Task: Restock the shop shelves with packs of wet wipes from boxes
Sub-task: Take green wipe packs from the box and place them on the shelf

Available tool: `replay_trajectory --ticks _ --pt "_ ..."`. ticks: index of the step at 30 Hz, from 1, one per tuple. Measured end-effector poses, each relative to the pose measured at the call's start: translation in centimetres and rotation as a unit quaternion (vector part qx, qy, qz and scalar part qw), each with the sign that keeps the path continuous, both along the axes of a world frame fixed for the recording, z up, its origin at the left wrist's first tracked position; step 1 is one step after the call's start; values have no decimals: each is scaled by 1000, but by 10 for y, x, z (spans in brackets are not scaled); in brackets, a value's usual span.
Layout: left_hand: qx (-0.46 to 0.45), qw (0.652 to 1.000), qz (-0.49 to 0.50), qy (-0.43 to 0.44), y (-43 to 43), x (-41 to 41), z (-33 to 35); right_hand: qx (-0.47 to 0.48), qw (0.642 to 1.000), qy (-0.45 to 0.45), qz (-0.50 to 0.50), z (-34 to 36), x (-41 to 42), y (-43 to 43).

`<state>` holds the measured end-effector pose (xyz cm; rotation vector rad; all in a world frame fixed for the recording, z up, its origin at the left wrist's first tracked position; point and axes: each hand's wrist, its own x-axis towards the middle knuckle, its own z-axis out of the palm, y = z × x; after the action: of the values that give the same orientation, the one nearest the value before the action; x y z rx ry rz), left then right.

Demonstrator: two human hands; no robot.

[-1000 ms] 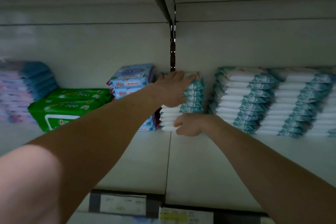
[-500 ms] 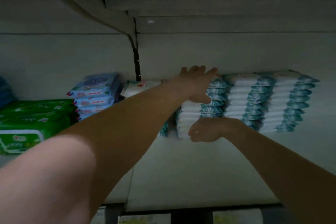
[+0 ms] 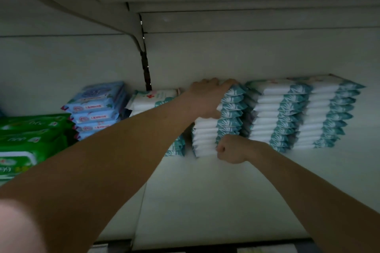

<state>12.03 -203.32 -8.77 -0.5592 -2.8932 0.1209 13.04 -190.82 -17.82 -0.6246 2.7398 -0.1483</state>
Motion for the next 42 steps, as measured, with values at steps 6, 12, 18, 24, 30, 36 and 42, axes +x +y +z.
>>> replay_trajectory --ticks 6,12,18,24,30,36,42 --pt "2 1000 -1 -2 -14 2 1 -34 999 3 4 0 0 -15" --pt "1 1000 -1 -8 -13 -1 0 -53 998 -29 8 1 8 -28" --pt "-1 1000 -4 -3 -13 -4 -1 -50 987 -38 -150 7 16 3" --pt "0 1000 -4 -3 -14 -5 -3 -330 915 -44 -229 -14 -2 4" --pt "-2 1000 -6 -16 -22 -3 2 -414 876 -86 -233 -15 -2 -9" --pt "7 999 -7 -31 -28 -1 1 -312 924 -100 -199 1 3 -3" --pt "-68 996 17 -55 -33 -5 17 -19 999 7 -48 44 19 8"
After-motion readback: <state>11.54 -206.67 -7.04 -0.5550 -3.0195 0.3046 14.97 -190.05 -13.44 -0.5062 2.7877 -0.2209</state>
